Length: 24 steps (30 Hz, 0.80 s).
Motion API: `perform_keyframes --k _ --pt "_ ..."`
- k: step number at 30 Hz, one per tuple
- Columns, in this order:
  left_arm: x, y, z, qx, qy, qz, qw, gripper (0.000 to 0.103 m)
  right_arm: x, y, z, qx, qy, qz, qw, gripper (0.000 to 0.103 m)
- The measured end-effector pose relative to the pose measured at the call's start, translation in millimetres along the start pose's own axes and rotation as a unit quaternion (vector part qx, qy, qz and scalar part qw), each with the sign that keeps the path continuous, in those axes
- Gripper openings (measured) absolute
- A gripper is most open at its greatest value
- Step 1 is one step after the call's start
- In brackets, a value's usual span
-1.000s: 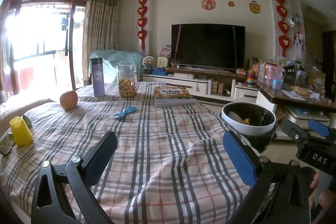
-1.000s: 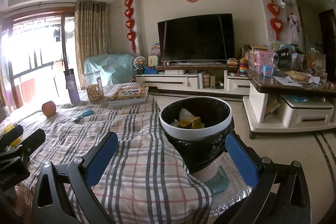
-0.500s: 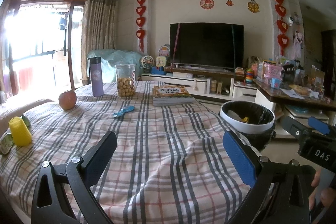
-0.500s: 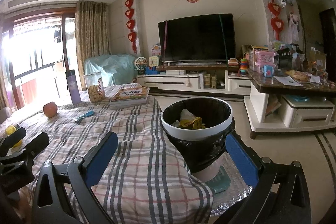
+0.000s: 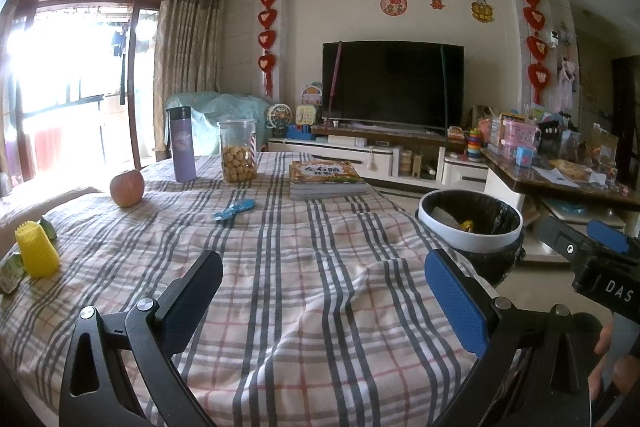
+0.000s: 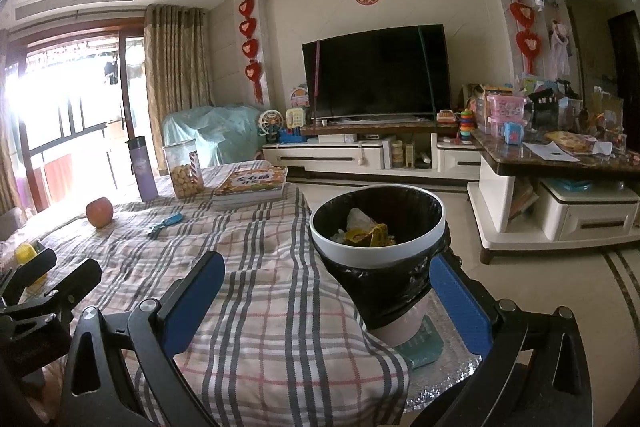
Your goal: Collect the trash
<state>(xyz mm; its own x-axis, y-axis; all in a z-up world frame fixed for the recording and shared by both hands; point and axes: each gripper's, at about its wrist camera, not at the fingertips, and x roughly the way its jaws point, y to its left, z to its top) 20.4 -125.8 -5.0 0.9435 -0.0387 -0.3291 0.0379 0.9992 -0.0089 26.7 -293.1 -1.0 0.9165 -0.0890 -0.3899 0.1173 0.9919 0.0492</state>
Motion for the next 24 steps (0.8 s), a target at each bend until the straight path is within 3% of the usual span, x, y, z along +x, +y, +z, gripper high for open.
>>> perform_keyframes --k 24 --pt "2.2 -0.8 -4.5 0.002 0.001 -0.005 1.0000 0.102 -0.4 -1.3 -0.4 0.002 0.000 0.001 1.000 0.103"
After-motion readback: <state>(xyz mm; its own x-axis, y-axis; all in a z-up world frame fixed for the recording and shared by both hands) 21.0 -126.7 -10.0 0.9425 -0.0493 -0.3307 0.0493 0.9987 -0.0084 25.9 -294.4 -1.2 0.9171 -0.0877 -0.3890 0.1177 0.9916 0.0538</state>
